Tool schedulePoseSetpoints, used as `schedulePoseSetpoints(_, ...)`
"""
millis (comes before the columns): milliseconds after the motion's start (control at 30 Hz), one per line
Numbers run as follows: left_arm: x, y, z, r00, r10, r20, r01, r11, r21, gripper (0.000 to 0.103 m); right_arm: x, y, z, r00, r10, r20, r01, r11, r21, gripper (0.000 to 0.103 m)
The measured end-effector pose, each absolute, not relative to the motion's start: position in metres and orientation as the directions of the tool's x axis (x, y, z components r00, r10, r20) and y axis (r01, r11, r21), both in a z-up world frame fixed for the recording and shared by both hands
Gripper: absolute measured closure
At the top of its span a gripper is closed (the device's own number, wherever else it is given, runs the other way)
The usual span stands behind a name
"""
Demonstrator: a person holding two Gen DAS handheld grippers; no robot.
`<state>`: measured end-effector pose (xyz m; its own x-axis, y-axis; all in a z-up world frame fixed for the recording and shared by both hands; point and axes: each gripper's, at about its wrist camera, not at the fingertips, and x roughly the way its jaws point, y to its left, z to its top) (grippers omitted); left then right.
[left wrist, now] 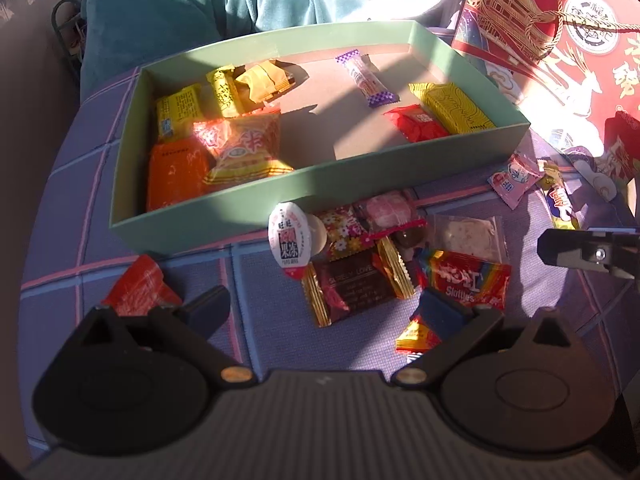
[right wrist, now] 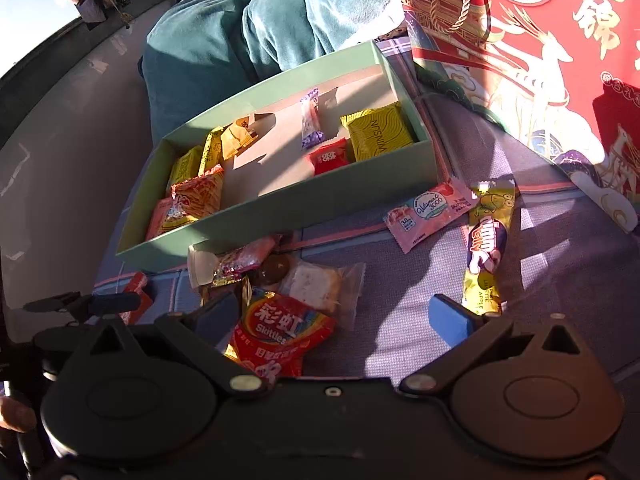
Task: Organize snacks
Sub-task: 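Grasp the long red snack bag with the left gripper while the right grasps a blue packet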
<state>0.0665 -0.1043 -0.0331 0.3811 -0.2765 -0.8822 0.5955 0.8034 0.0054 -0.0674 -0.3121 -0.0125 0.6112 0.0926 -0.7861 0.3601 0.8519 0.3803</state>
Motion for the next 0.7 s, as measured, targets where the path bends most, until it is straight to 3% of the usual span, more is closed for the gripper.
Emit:
schedulePoseSetpoints(267,0.083,-0.056,-0.038,0.455,-0.214,-0.865,0.549,0.831,0.083,0.000,-0.073,-0.266,-0.014,0.601,0.181,-0.779,0.285,0.862,0.420,0.002)
schedulePoseSetpoints(400,0.110,-0.020,-0.046,0.470,-0.165,-0.867,0.505,0.856,0.110,0.000,-0.069,-0.245,-0.015,0.584,0.199,-0.787,0.261,0.872,0.414,0.022)
schedulePoseSetpoints(467,0.122,-0.004,-0.051,0.473,-0.150,-0.868,0.490,0.864,0.118,0.000,-0.067,-0.237,-0.015,0.568,0.228,-0.791,0.249,0.868,0.429,0.036)
schedulePoseSetpoints(567,0.137,0.011,-0.058,0.475,-0.147,-0.868,0.481,0.869,0.116,0.000,-0.064,-0.223,-0.022,0.515,0.285,-0.809,0.236,0.860,0.453,0.048)
schedulePoseSetpoints(700,0.153,0.024,-0.070,0.429,-0.183,-0.885,0.480,0.876,0.052,0.000,-0.061,-0.206,-0.035,0.435,0.289,-0.853,0.254,0.869,0.424,0.048)
